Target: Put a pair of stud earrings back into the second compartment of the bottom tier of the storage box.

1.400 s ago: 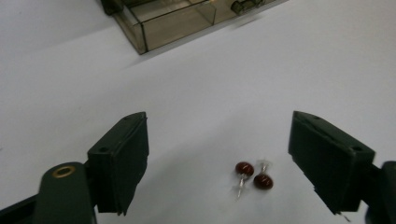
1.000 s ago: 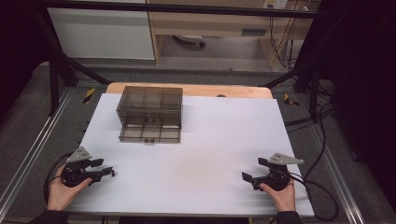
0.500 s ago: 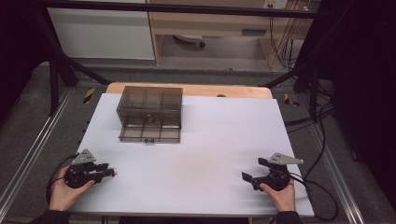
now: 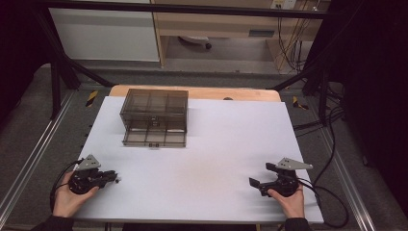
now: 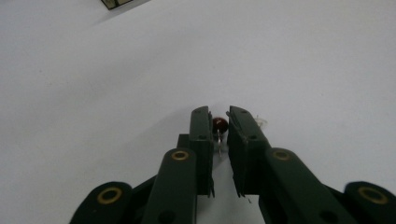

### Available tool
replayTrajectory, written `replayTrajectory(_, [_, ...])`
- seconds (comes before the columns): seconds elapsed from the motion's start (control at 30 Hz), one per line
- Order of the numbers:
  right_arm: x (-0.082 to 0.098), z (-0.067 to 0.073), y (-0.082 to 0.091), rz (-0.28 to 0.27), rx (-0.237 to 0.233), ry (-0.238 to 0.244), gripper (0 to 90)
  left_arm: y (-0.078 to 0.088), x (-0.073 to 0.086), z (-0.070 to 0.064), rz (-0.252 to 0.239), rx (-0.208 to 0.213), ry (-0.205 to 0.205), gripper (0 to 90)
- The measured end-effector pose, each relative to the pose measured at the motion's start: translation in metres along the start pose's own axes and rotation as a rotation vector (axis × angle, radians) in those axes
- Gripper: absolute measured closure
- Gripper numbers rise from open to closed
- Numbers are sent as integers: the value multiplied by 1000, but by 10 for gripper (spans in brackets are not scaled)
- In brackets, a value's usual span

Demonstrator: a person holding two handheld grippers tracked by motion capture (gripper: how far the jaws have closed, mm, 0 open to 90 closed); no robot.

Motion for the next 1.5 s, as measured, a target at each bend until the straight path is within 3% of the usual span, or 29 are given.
replayTrajectory(0.67, [1,0,-1,4,-2,4,7,7,-9,-2,-30,-4,24,816])
replayTrajectory(0.97, [1,1,-1,9,-3,1,7,6,-20,-4,-44,-2,36,816])
replayTrajectory(1.5, [2,0,-2,14,-3,8,7,-2,-46,-17,-38,-1,12,816])
Point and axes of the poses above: each handheld gripper's, and its own axes: y roughly backward along the jaws, x roughly out of its underside, z roughly to its left, the point moved 9 cm from there along -y, roughly forward along the jaws, and after that the axes turned 1 degree about z, right-handed, at the moved point
